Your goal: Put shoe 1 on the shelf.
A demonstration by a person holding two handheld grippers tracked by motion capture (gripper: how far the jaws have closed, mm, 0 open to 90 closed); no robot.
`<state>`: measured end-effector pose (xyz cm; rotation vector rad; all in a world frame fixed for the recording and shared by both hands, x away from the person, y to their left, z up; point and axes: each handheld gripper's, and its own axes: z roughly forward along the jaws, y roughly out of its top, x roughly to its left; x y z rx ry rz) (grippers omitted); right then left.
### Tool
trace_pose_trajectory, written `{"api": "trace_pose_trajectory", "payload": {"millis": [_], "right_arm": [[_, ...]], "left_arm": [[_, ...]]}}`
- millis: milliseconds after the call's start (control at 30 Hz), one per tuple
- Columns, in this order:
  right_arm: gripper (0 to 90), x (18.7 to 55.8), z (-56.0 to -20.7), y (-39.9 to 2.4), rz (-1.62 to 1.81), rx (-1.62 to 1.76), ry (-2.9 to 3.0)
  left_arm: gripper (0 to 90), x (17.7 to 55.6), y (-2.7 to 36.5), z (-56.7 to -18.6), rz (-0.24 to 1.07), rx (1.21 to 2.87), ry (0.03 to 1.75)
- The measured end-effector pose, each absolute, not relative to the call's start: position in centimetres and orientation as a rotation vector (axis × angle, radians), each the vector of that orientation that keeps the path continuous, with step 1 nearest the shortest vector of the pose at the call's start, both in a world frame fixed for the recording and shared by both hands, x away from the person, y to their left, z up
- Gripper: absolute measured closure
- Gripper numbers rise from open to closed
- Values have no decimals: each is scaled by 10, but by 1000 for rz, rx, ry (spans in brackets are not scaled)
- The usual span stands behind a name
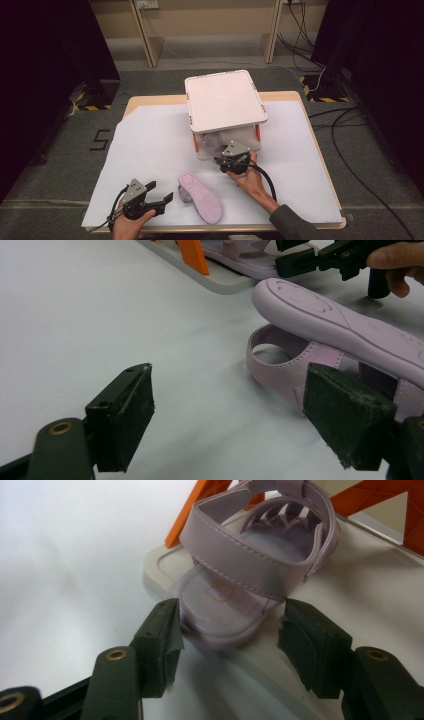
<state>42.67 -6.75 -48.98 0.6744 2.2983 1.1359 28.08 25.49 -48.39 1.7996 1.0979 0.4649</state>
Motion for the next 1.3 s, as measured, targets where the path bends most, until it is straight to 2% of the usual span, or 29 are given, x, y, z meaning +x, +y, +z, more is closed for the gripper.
{"api": "trace_pose_trajectory", "payload": {"millis": [900,1100,1300], "right_arm": [[421,454,-493,-49,1120,766,2267],[427,453,-492,-50,1127,789,2252],[390,441,-479,-62,1231,826,2276]], "left_arm": [[200,281,255,-484,465,1799,1097],[200,281,255,-484,464,1794,1096],[200,280,256,-484,463,1792,1101]]}}
